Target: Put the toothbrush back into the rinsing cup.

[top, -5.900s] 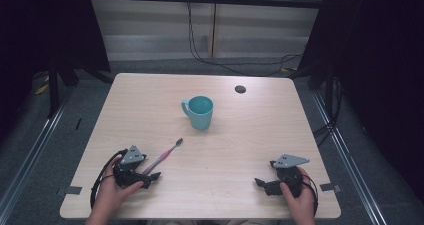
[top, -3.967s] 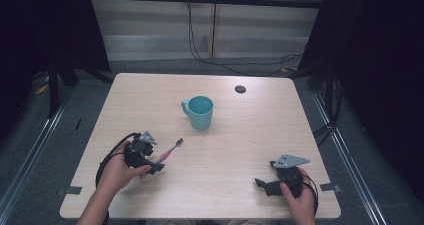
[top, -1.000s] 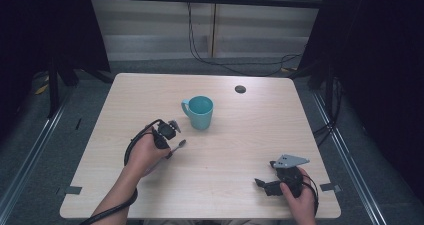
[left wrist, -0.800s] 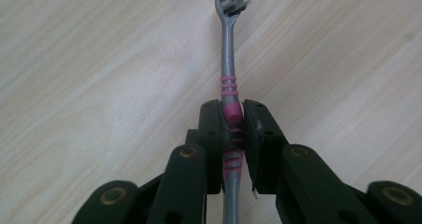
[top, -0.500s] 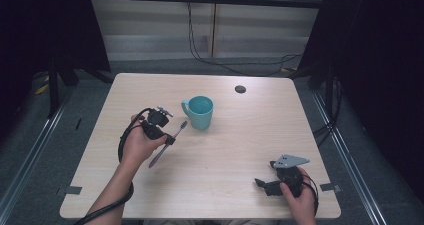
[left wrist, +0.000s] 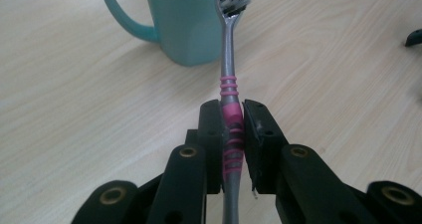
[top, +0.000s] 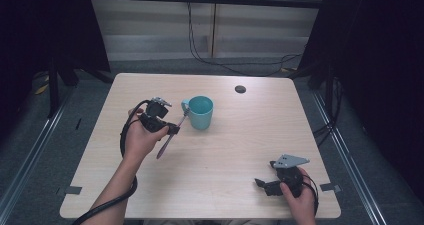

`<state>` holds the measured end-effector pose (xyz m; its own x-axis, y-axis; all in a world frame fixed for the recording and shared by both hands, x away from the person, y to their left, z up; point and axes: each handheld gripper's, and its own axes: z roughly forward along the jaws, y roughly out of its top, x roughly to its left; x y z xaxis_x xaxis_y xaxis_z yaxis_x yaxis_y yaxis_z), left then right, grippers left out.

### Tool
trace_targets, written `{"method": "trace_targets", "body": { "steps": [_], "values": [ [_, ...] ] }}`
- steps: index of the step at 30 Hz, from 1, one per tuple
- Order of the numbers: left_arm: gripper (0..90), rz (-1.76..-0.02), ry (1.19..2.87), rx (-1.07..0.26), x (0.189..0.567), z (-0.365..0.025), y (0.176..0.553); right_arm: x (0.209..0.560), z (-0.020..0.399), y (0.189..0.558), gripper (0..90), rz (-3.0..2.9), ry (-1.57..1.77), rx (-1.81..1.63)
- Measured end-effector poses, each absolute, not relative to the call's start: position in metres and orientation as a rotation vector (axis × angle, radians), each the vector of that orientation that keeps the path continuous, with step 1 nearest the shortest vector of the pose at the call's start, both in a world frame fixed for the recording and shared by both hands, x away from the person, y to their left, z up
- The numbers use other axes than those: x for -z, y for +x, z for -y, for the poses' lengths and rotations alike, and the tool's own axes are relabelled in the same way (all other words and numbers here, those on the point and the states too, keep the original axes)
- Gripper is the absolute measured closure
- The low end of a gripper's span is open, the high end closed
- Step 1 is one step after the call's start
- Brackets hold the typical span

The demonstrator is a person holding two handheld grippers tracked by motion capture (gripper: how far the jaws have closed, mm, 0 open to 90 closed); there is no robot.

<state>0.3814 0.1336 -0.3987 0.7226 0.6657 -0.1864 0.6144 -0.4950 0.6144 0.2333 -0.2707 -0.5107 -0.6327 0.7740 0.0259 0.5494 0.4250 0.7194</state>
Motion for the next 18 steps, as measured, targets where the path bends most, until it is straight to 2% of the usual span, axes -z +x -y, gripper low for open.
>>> {"method": "trace_targets", "body": {
  "steps": [18],
  "values": [
    [79.2,-0.936,2.163,-0.144,0.383,-0.124,0.387,0.511,0.271,0.233,11.8,-2.374,1.142,-1.025]
  ]
}}
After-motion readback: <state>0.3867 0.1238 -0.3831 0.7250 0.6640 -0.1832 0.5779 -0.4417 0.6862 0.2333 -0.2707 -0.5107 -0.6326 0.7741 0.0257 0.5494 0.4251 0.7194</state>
